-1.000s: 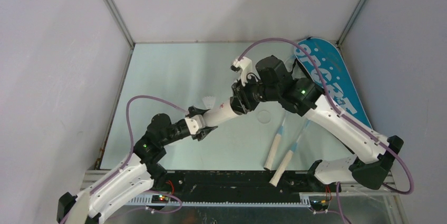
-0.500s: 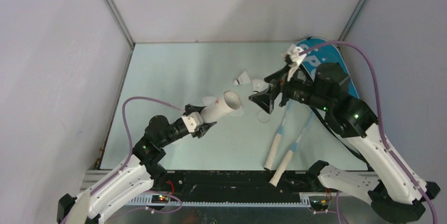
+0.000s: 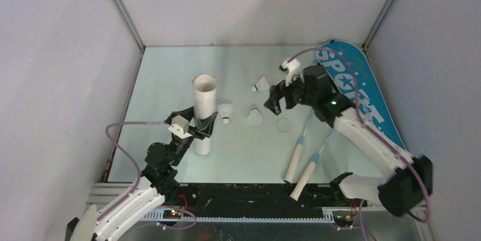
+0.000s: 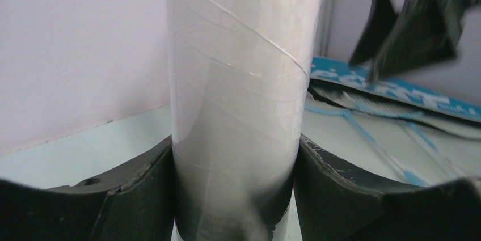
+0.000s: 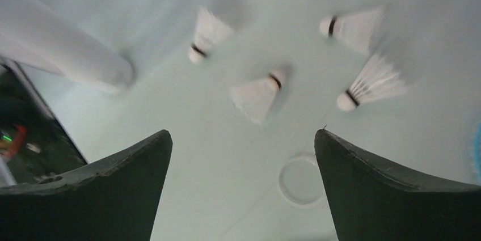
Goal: Pack up the badminton gear
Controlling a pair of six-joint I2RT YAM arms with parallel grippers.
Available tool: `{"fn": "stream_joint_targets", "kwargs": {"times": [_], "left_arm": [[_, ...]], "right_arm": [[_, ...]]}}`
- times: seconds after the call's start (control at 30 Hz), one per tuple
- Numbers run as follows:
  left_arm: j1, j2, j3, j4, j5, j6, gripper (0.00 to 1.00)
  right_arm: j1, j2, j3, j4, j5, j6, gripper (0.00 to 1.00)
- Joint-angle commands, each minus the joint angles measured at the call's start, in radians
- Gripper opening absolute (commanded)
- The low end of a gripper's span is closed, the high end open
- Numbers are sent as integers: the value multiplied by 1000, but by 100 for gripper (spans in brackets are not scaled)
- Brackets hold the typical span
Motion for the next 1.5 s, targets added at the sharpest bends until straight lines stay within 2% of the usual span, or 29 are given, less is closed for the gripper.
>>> {"fn": "stream_joint_targets", "kwargs": {"times": [0.0, 0.1, 0.2, 0.33, 0.53, 0.77, 0.83, 1.03, 1.1, 1.13, 1.2, 1.37, 1.47], "left_arm": [[-5, -27, -63, 250, -181, -103, 67], [-4, -41, -87, 233, -166, -111, 67], [-5, -60, -89, 187, -146, -108, 67], [-5, -89, -75, 108, -94, -73, 67], [-5, -119, -74, 60, -90, -40, 66], [-5, -96, -60, 42, -54, -34, 66], [-5, -88, -55, 31, -48, -32, 66], [-5, -84, -49, 18, -42, -29, 66], [-5, -86, -48, 14, -40, -27, 66], [-5, -88, -48, 11, -40, -26, 66], [-5, -87, -46, -2, -32, -20, 66], [-5, -81, -34, -34, 5, -3, 66], [-5, -78, -24, -68, 105, 49, 66]], "right_arm": [[13, 182, -78, 150, -47, -211, 99], [76, 300, -84, 210, -23, -351, 99], [149, 405, -96, 308, 153, -505, 99], [208, 515, -98, 404, 223, -642, 99], [243, 593, -98, 473, 284, -717, 98], [242, 619, -95, 521, 246, -747, 87], [241, 631, -81, 499, 245, -753, 82], [243, 669, -34, 407, 270, -779, 56], [245, 668, -33, 402, 273, -781, 43], [246, 662, -33, 402, 271, -774, 32], [248, 642, -34, 403, 266, -761, 19], [268, 533, -35, 335, 258, -708, 4], [261, 456, -33, 260, 225, -626, 1]]}}
